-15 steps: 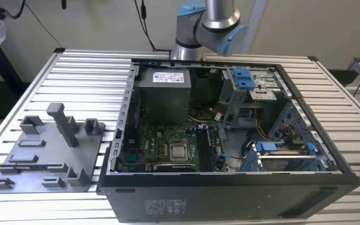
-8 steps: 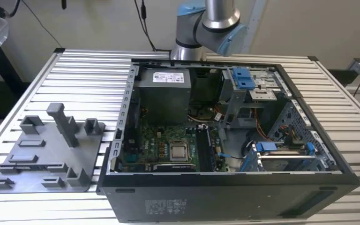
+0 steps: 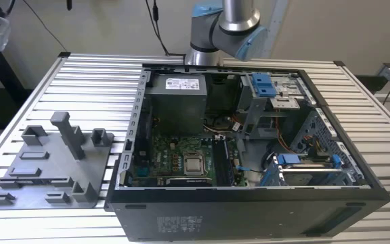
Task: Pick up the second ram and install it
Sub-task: 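Pick up the second ram and move it above second insertion slot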
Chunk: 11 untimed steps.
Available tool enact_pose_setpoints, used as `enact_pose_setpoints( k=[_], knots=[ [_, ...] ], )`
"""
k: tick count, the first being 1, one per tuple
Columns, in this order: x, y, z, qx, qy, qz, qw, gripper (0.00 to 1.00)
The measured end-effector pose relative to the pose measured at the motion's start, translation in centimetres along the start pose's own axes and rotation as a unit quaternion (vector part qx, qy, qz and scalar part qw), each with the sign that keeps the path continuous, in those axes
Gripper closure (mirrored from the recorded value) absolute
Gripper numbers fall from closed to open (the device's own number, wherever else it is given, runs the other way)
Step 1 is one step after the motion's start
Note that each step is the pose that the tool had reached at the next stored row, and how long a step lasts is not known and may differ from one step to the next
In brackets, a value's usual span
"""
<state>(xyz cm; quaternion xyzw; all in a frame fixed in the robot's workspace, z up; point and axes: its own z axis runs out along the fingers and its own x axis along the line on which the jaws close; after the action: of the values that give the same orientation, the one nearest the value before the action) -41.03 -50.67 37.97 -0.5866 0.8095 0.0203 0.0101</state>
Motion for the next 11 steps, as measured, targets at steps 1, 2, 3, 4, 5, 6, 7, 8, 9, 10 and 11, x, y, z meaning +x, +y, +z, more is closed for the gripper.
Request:
enact_pose_setpoints(
  k=[1,2,3,4,5,6,7,8,9,10,11],
  knots=[
    [0.0,0.0,0.02,-0.0003,0.0,-0.005,1.0,0.89],
    [0.01,-0.01,0.04,-0.0007,0.0,-0.01,1.0,0.89],
    [0.01,0.0,0.05,-0.001,0.0001,-0.015,0.9999,0.89],
    [0.01,0.0,0.06,-0.0012,0.0002,-0.021,0.9998,0.89],
    [0.01,0.0,0.07,-0.0014,0.0003,-0.028,0.9996,0.89],
    [0.01,0.0,0.08,-0.0017,0.0004,-0.035,0.9994,0.89],
    [0.01,0.0,0.08,-0.0019,0.0005,-0.042,0.9991,0.89],
    [0.01,-0.01,0.07,-0.0023,0.0008,-0.049,0.9988,0.89],
    [0.01,-0.01,0.07,-0.0024,0.0009,-0.056,0.9984,0.89],
    [0.01,-0.01,0.08,-0.0026,0.001,-0.063,0.998,0.89],
    [0.01,-0.01,0.08,-0.0027,0.0011,-0.07,0.9975,0.89]
  ],
)
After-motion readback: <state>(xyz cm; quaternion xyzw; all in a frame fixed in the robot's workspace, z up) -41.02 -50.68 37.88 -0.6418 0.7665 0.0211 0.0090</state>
